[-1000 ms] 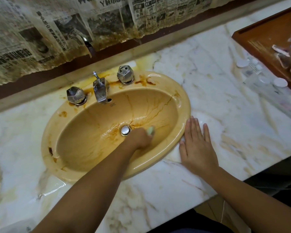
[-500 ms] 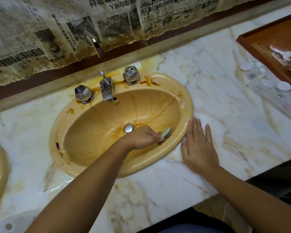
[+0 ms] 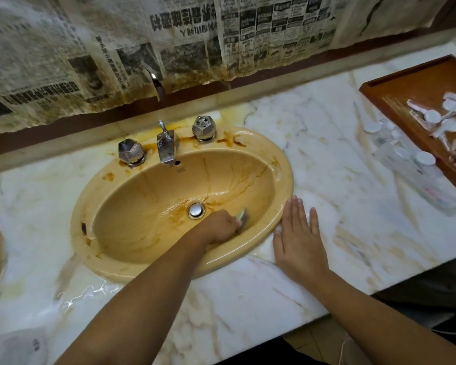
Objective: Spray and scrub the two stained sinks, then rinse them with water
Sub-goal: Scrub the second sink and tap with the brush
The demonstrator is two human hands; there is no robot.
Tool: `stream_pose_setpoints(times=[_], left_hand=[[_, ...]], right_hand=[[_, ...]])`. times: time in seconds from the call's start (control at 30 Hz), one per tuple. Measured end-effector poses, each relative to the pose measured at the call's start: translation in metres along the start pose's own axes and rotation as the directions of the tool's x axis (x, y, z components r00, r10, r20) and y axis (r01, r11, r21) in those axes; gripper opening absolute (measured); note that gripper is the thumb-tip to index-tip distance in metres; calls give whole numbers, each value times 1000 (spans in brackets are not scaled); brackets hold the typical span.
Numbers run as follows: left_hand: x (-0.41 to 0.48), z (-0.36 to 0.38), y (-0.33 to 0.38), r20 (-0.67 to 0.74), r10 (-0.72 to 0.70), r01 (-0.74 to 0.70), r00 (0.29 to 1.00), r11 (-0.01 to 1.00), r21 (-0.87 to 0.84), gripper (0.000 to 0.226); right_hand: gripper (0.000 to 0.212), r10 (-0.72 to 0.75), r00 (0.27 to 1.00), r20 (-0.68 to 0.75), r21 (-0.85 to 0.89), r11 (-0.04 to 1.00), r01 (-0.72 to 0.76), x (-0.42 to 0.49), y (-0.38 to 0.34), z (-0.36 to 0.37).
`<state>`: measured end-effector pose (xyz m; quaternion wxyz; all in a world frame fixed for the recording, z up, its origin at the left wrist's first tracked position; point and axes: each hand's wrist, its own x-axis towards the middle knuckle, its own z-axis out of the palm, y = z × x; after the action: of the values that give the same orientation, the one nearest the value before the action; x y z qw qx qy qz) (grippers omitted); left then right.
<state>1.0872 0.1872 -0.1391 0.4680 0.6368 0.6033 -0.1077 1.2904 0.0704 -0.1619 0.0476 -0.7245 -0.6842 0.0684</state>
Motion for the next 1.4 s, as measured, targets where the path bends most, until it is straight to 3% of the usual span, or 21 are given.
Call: stream_pose_setpoints(times=[0.07,0.13,0.27,0.3,0.43,0.53,0.6,0.67,0.73,0.83,0.9,1.0,1.1,1.13,1.2,1.3,1.37,1.4], left_hand=[[4,4,-22,-40,-111,117,993,973,198,45],[8,3,-7,-46,-79,87,996,974,210,48],[2,-4,43,-18,117,-119,993,967,-224,40],[-1,-4,39,-13,133,-132,991,961,-243,41],[4,0,-29,-7,-41,41,999,994,97,43],[7,0,-26,-32,-59,64,998,985,160,43],[7,1,7,-16,42,-42,999,999,32,45],[-3,0,36,-12,150,-148,989,961,-235,43],[-9,0,39,-11,188,-182,982,935,-304,44],[4,3,1,23,38,-38,999,999,-29,53],[13,3,-11,-12,-86,86,996,988,126,53],[21,-2,26,-21,-51,51,998,999,18,44],[15,-3,63,-52,63,-78,997,928,-363,40],[11,-1,60,-52,76,-90,996,924,-372,41],[13,8,33,-30,14,-20,999,978,-208,43],[22,12,6,-44,-222,225,974,972,71,45],[29,9,24,-52,-208,209,977,978,-4,49],[30,7,38,-59,-175,165,983,975,-148,46]], right_hand=[[70,5,1000,-4,-9,1000,-5,0,-2,0],[70,6,1000,0,-7,1000,-6,0,-1,1],[69,5,1000,17,13,1000,-5,1,2,2],[68,1,1000,22,17,1000,-2,1,3,1],[68,-6,998,59,-12,1000,7,3,15,-2],[68,-28,996,88,-61,998,34,10,31,-7],[69,-30,994,110,-82,996,39,17,37,-10],[69,-25,993,118,-73,997,34,23,41,-12],[69,-31,991,128,-58,998,39,28,44,-14],[68,-39,992,117,-39,998,44,37,52,-16],[67,-58,990,127,-24,998,62,49,60,-18],[66,-114,985,131,-31,992,119,73,74,-21],[66,-182,975,130,-28,982,187,104,90,-23],[65,-212,968,133,-32,976,218,115,95,-23],[64,-277,950,144,-41,957,285,136,104,-25],[64,-360,918,167,-46,927,372,166,113,-30],[64,-397,899,183,-42,911,410,185,115,-34],[64,-409,893,186,-39,905,423,194,115,-35]])
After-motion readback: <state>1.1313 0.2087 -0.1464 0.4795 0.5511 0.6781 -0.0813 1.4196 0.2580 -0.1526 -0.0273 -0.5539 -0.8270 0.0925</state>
